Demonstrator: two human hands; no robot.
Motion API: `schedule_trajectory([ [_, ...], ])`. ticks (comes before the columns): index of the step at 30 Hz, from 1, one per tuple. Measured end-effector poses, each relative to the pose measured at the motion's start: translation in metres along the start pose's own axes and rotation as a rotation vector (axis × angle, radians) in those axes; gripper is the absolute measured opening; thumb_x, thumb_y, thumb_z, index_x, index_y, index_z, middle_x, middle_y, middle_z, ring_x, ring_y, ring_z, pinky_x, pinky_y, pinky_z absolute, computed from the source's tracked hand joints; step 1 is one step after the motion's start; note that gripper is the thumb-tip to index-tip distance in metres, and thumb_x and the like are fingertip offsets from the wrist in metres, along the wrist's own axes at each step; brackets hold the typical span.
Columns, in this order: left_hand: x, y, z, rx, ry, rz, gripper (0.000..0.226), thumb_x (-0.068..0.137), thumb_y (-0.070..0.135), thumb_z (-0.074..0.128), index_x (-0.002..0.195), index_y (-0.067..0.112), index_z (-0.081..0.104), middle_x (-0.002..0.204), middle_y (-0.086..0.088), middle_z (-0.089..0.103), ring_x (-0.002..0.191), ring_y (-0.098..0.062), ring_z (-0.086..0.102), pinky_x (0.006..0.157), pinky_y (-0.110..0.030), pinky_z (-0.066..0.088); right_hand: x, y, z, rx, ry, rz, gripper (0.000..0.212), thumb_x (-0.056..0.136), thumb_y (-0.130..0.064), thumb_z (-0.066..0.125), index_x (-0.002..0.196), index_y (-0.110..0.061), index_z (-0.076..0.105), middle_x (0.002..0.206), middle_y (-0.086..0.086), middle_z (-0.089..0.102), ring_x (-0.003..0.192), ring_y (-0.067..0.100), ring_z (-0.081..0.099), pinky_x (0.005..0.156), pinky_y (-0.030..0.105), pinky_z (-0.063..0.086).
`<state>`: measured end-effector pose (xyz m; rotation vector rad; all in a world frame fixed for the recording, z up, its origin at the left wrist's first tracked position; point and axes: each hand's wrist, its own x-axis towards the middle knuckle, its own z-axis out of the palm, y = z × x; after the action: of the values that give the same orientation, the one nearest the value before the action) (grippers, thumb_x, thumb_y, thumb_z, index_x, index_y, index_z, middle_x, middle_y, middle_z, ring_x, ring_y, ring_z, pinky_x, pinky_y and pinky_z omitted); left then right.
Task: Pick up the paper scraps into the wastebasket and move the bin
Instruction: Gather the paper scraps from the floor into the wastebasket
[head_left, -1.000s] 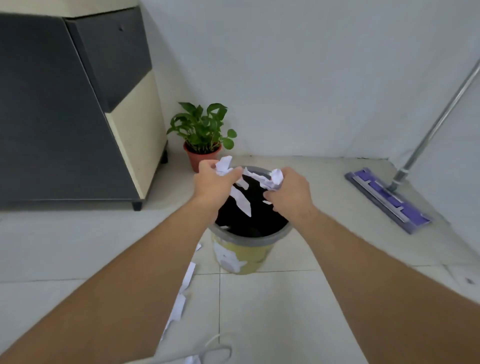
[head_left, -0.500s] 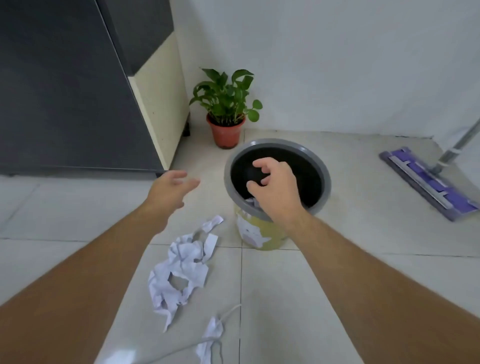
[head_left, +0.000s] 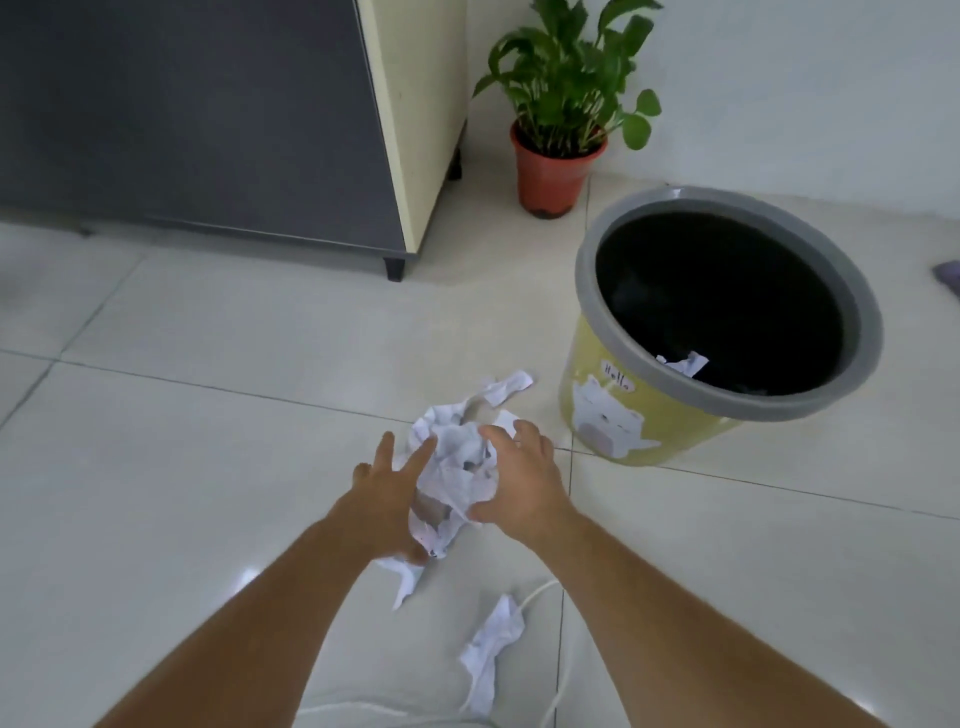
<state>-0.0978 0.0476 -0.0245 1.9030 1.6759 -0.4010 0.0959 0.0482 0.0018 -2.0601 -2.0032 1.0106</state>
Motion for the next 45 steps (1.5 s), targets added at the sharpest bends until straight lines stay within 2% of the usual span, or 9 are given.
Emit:
schedule_trajectory([
  [5, 0.007, -0.002, 0.018, 0.007, 0.026, 0.041, 0.144, 0.044, 0.043, 0.089, 0.140, 0.058, -0.016, 0.153, -0.006, 0.002, 0.117, -0.036, 0.035, 0.077, -0.043, 0.051, 0.025, -0.007, 0.033, -0.180, -0.049, -0.053, 0.123, 0.063, -0.037, 0.089, 0.153, -0.038, 0.004, 0.163, 0.009, -0.014, 0.150, 0.034, -0.004, 0.116, 0.045, 0.021],
  [9, 0.013, -0.001, 0.027, 0.000, 0.122, 0.099, 0.113, 0.053, 0.030, 0.086, 0.144, 0.041, 0.020, 0.128, -0.006, 0.030, 0.092, -0.028, 0.047, 0.071, -0.040, 0.054, 0.035, -0.008, 0.046, -0.260, -0.094, -0.072, 0.128, 0.062, -0.037, 0.089, 0.152, -0.039, -0.002, 0.163, 0.011, -0.008, 0.149, 0.033, 0.004, 0.110, 0.049, 0.029],
  [15, 0.019, 0.005, 0.034, -0.323, 0.115, 0.124, 0.044, 0.067, 0.020, 0.069, 0.109, 0.022, 0.057, 0.091, -0.002, 0.048, 0.080, -0.022, 0.052, 0.060, -0.023, 0.040, 0.026, -0.001, 0.053, -0.126, -0.145, -0.070, 0.052, 0.083, -0.016, 0.067, 0.129, -0.024, 0.043, 0.130, 0.010, 0.039, 0.113, 0.030, 0.048, 0.091, 0.040, 0.050],
  [19, 0.016, 0.014, 0.025, -0.454, 0.145, 0.106, 0.016, 0.068, 0.021, 0.066, 0.081, 0.024, 0.056, 0.076, 0.003, 0.049, 0.069, -0.009, 0.052, 0.053, -0.015, 0.033, 0.015, -0.001, 0.048, 0.144, -0.104, -0.010, 0.029, 0.084, -0.018, 0.063, 0.111, -0.016, 0.053, 0.107, 0.010, 0.062, 0.093, 0.027, 0.063, 0.083, 0.040, 0.054],
  [27, -0.013, 0.031, -0.074, -0.485, 0.340, 0.158, 0.020, 0.069, 0.019, 0.074, 0.086, 0.015, 0.063, 0.085, -0.008, 0.060, 0.076, -0.026, 0.061, 0.067, -0.038, 0.051, 0.013, -0.049, -0.029, 0.359, 0.084, -0.083, 0.027, 0.080, -0.014, 0.072, 0.102, -0.013, 0.055, 0.097, 0.012, 0.066, 0.081, 0.025, 0.061, 0.068, 0.035, 0.050],
  [32, -0.044, 0.057, -0.182, -0.379, 0.487, 0.190, 0.014, 0.071, 0.020, 0.069, 0.071, 0.015, 0.055, 0.071, -0.007, 0.062, 0.061, -0.022, 0.053, 0.054, -0.030, 0.043, 0.007, -0.103, -0.119, 0.367, 0.267, -0.199, 0.024, 0.083, -0.016, 0.069, 0.098, -0.016, 0.049, 0.098, 0.011, 0.060, 0.080, 0.024, 0.058, 0.058, 0.029, 0.039],
  [35, -0.063, 0.090, -0.241, -0.361, 0.565, 0.230, 0.014, 0.072, 0.020, 0.068, 0.082, 0.013, 0.060, 0.079, -0.009, 0.067, 0.069, -0.029, 0.060, 0.057, -0.034, 0.049, -0.007, -0.119, -0.187, 0.352, 0.371, -0.286, 0.027, 0.084, -0.015, 0.067, 0.106, -0.012, 0.052, 0.102, 0.012, 0.062, 0.087, 0.027, 0.060, 0.068, 0.037, 0.050],
  [40, -0.082, 0.189, -0.287, -0.356, 0.566, 0.420, 0.023, 0.076, 0.016, 0.071, 0.097, 0.009, 0.064, 0.086, -0.010, 0.068, 0.068, -0.024, 0.062, 0.053, -0.027, 0.050, -0.031, -0.083, -0.287, 0.288, 0.453, -0.182, 0.017, 0.089, -0.014, 0.064, 0.104, -0.013, 0.055, 0.095, 0.006, 0.060, 0.090, 0.023, 0.060, 0.078, 0.034, 0.052],
  [45, -0.081, 0.282, -0.274, -0.312, 0.487, 0.534, 0.020, 0.079, 0.014, 0.068, 0.096, 0.003, 0.062, 0.092, -0.016, 0.070, 0.087, -0.033, 0.065, 0.077, -0.043, 0.053, -0.066, -0.004, -0.329, 0.249, 0.548, -0.059, 0.035, 0.083, -0.020, 0.070, 0.115, -0.015, 0.055, 0.102, 0.007, 0.067, 0.092, 0.022, 0.065, 0.075, 0.033, 0.055],
])
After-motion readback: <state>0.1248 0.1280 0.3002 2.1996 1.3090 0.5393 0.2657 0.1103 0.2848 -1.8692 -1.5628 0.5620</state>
